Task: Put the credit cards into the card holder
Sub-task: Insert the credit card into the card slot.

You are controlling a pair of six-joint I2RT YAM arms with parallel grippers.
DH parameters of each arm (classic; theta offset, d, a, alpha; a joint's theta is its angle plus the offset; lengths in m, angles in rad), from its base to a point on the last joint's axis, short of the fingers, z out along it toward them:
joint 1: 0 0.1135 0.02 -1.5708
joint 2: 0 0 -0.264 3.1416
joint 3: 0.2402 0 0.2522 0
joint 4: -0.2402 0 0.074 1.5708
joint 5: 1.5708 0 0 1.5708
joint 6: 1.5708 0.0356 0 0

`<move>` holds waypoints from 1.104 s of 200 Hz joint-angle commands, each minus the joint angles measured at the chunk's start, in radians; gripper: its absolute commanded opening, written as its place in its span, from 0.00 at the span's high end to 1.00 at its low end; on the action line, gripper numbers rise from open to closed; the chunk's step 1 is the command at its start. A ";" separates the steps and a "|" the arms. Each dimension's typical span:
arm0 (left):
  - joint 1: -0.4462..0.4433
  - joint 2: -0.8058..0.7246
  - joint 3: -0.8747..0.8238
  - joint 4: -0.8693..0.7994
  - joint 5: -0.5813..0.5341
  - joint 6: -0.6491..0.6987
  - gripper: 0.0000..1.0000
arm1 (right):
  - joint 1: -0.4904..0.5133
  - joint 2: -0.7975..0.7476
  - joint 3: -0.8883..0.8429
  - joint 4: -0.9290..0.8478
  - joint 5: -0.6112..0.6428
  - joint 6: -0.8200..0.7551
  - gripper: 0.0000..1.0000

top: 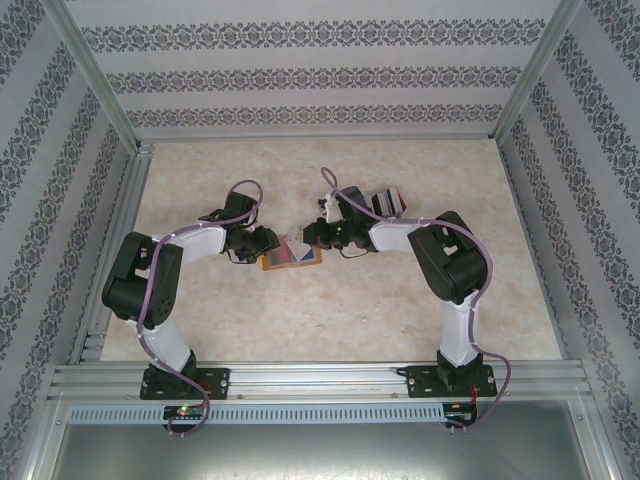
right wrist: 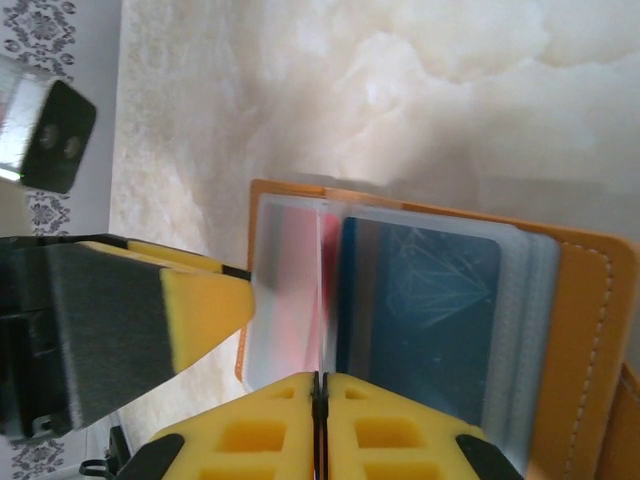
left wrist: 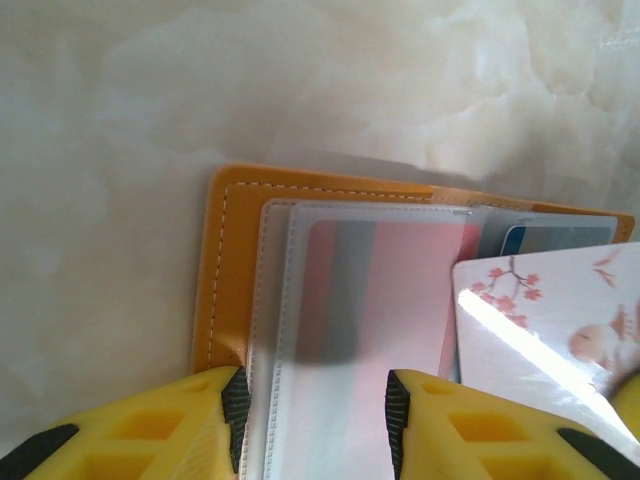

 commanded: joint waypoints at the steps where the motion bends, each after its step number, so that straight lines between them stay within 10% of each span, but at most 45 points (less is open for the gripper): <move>1: 0.012 -0.007 -0.022 0.014 0.006 -0.015 0.56 | 0.013 0.026 0.024 0.019 -0.006 0.023 0.88; 221: 0.011 -0.016 -0.047 0.036 0.009 -0.026 0.56 | 0.025 -0.057 -0.070 -0.009 0.087 0.068 0.89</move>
